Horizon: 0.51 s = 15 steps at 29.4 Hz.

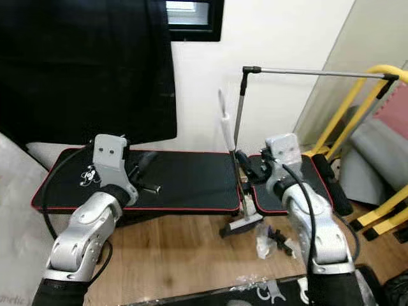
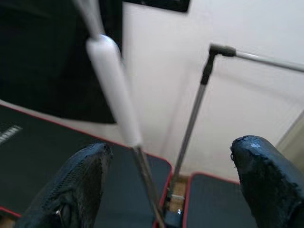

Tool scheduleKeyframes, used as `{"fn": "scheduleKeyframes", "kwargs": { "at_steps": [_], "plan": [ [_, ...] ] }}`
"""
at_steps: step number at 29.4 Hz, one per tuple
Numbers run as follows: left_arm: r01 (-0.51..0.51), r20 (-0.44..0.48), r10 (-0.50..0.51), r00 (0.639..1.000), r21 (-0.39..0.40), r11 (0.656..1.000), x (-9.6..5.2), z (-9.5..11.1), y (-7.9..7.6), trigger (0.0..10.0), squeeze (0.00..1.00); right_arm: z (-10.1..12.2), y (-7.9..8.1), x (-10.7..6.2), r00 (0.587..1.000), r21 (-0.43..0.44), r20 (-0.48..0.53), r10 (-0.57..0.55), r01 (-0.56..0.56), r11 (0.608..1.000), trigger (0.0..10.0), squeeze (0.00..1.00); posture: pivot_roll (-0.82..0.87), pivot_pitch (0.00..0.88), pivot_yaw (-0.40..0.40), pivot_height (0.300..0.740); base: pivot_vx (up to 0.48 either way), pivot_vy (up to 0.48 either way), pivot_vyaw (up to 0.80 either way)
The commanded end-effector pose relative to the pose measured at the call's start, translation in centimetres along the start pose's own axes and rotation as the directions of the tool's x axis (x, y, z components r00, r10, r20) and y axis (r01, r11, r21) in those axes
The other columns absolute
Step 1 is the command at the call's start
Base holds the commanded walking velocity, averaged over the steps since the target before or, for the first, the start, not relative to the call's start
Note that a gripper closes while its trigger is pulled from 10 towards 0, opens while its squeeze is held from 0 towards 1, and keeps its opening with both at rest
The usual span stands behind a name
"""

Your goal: Sweep floor

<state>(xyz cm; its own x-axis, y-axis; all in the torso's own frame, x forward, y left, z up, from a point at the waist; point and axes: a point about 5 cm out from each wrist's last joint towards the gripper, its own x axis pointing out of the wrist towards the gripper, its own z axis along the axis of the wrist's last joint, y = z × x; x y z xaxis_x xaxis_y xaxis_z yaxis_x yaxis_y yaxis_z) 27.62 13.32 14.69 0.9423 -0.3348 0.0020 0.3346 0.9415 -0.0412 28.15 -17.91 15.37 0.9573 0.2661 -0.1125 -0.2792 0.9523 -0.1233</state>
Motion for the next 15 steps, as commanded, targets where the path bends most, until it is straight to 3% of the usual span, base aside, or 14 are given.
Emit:
{"fn": "scheduleKeyframes", "kwargs": {
  "at_steps": [1, 6, 9, 11, 15],
  "plan": [
    [0.034, -0.015, -0.034, 0.999, 0.005, 0.999, -0.3, -0.1, 0.0, 10.0, 0.0, -0.1, 0.2, 0.0, 1.0, -0.007, -0.014, 0.027, -0.027, 1.0, 10.0, 0.0, -0.14, 0.085, -0.133, 0.74, 0.251, 0.0, 0.0],
    [0.061, -0.024, -0.061, 0.998, 0.009, 0.998, -0.4, 0.2, -0.7, 10.0, 0.0, -0.2, -0.5, 0.3, 0.996, -0.05, -0.038, 0.075, -0.076, 0.996, 10.0, 0.0, -0.14, 0.11, -0.139, 0.74, 0.048, 0.0, 0.0],
    [0.073, -0.006, -0.073, 0.997, -0.016, 0.997, -0.6, 0.5, -1.0, 10.0, 0.0, 0.0, 0.0, 0.3, 0.986, -0.076, -0.034, 0.166, -0.168, 0.983, 10.0, 0.0, -0.13, 0.132, -0.143, 0.74, 0.0, 0.0, 0.0],
    [0.099, 0.0, -0.099, 0.995, -0.024, 0.995, -0.9, 0.7, -1.4, 10.0, 0.0, 0.0, 0.5, -0.1, 0.959, -0.13, -0.053, 0.278, -0.283, 0.95, 10.0, 0.0, -0.13, 0.153, -0.143, 0.74, 0.0, 0.0, 0.0],
    [0.118, -0.006, -0.118, 0.993, -0.026, 0.993, -1.4, 0.9, -1.8, 10.0, 0.0, 0.1, 0.2, 0.1, 0.955, -0.181, -0.067, 0.29, -0.297, 0.938, 10.0, 0.0, -0.12, 0.191, -0.14, 0.74, 0.0, 0.0, 0.0]
  ]
}}
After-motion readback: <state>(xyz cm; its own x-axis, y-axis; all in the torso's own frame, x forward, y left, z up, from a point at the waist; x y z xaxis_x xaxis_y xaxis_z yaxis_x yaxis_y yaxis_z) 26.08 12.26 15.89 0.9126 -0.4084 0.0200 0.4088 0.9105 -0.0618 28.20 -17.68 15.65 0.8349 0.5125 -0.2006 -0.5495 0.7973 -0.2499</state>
